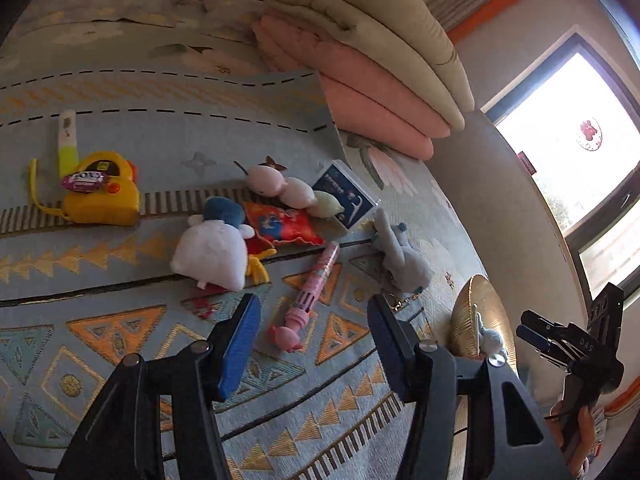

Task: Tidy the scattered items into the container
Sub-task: 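Move both open tools back over the rug, then grasp the white duck plush with the left tool while the right tool grasps the pink multicolour pen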

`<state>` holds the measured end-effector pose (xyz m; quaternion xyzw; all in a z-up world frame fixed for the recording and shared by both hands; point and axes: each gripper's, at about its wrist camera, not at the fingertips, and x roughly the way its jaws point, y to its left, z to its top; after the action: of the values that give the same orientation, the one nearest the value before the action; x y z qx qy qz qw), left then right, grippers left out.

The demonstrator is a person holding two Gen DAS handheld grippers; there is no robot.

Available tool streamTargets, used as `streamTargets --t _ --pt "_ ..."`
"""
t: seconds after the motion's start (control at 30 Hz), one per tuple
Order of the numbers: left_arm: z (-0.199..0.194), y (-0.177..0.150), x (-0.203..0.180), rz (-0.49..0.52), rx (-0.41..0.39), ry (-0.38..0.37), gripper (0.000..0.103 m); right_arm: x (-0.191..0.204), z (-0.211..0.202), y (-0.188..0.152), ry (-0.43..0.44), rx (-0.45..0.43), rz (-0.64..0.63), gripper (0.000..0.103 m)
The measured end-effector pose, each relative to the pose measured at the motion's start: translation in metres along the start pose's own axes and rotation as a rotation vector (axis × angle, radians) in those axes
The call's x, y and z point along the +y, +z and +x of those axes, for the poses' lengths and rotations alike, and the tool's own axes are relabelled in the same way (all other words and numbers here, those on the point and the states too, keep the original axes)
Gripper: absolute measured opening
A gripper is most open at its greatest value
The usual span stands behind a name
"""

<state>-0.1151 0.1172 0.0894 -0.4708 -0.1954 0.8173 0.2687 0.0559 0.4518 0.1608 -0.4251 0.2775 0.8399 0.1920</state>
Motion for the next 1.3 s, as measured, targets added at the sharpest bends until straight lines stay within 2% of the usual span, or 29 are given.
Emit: streamTargets --t 0.1,0.2,0.33,0.43,0.5,0.63,0.7,0.8,0.9,1.1,1.13,1.17,1.23,1.3 --pt "-0.016 0.009 0.041 -0.090 -0.066 0.018 0.052 0.037 0.020 -0.004 0.036 0.051 -0.046 0.065" --pt "-0.025 0.018 0.070 -0.125 -0.108 0.040 0.052 0.071 0.043 -0.006 0.076 0.106 -0.058 0.066" --pt "-0.022 0.030 0.096 -0.142 -0.115 0.075 0.052 0.115 0.074 -0.009 0.117 0.167 -0.059 0.068" --pt "-0.015 0.030 0.105 -0.147 -0.107 0.073 0.052 0.136 0.101 -0.015 0.109 0.203 -0.045 0.072" --pt "-0.009 0.030 0.102 -0.118 -0.089 0.059 0.052 0.142 0.118 -0.020 0.092 0.219 -0.028 0.073" --pt "0.002 0.029 0.075 0.026 -0.084 0.040 0.052 0.147 0.135 -0.031 0.017 0.203 -0.043 0.073" --pt "0.009 0.026 0.062 0.084 -0.080 0.008 0.059 0.148 0.142 -0.034 -0.008 0.192 -0.053 0.073" --pt "0.024 0.022 0.050 0.125 -0.069 -0.024 0.062 0.148 0.154 -0.037 -0.020 0.192 -0.038 0.073" --pt "0.035 0.018 0.047 0.133 -0.060 -0.024 0.062 0.150 0.164 -0.037 -0.023 0.193 -0.030 0.073" --pt "0.054 0.016 0.041 0.143 -0.054 0.001 0.062 0.160 0.179 -0.042 -0.100 0.161 -0.100 0.072" --pt "0.058 0.016 0.040 0.149 -0.050 0.008 0.064 0.160 0.183 -0.044 -0.111 0.162 -0.114 0.070" --pt "0.064 0.015 0.038 0.162 -0.040 0.030 0.069 0.160 0.187 -0.047 -0.122 0.161 -0.132 0.070" --pt "0.077 0.014 0.037 0.177 -0.014 0.088 0.071 0.166 0.187 -0.052 -0.162 0.131 -0.193 0.068" --pt "0.089 0.014 0.037 0.186 -0.007 0.118 0.071 0.174 0.187 -0.056 -0.185 0.118 -0.259 0.061"
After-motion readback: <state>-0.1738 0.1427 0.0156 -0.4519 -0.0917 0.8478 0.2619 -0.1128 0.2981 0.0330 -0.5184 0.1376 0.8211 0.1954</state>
